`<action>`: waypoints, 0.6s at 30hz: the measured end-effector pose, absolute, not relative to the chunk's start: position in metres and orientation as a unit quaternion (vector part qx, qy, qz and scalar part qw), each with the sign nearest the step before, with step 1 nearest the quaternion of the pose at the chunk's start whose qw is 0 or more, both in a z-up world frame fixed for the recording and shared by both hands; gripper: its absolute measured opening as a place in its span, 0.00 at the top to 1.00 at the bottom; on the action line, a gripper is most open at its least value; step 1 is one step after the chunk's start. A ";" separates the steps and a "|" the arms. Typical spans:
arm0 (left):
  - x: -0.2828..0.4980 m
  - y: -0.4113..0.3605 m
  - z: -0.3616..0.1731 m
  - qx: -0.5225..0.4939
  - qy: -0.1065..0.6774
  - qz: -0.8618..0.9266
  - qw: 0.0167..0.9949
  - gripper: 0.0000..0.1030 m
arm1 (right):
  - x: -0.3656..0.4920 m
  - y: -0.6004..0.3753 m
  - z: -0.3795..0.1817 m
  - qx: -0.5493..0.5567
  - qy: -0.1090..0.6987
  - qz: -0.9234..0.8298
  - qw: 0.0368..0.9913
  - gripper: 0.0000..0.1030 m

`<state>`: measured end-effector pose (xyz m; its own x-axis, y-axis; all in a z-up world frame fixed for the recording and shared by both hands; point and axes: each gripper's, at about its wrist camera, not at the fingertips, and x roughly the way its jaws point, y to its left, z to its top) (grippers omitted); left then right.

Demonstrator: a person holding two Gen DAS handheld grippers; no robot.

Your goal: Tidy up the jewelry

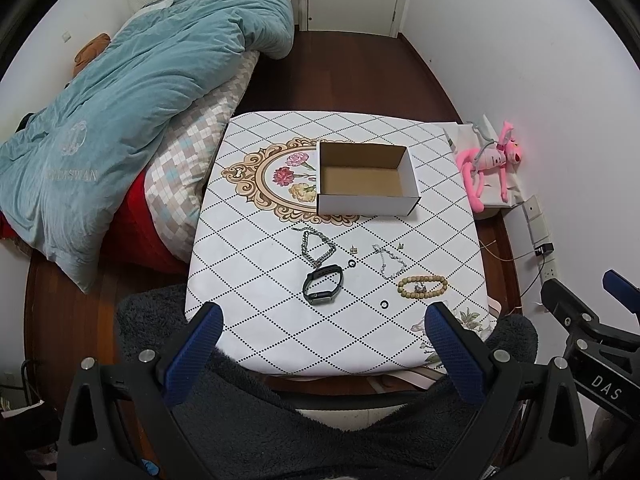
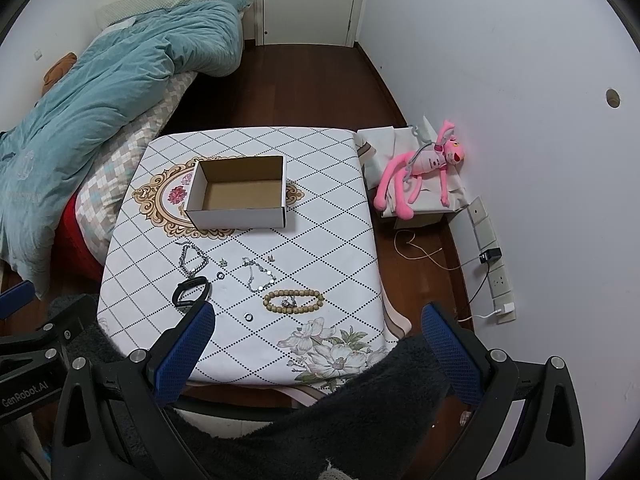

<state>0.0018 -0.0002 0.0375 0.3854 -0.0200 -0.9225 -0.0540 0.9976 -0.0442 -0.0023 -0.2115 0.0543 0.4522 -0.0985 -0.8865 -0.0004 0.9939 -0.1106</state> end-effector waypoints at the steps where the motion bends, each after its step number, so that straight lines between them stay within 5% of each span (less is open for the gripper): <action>1: 0.001 0.001 0.036 -0.033 0.554 0.010 0.832 0.00 | -0.003 -0.211 0.054 -0.047 0.523 -0.029 0.851 0.00; 18: 0.002 -0.003 0.034 -0.037 0.553 0.009 0.833 0.00 | -0.001 -0.212 0.058 -0.042 0.523 -0.029 0.851 0.00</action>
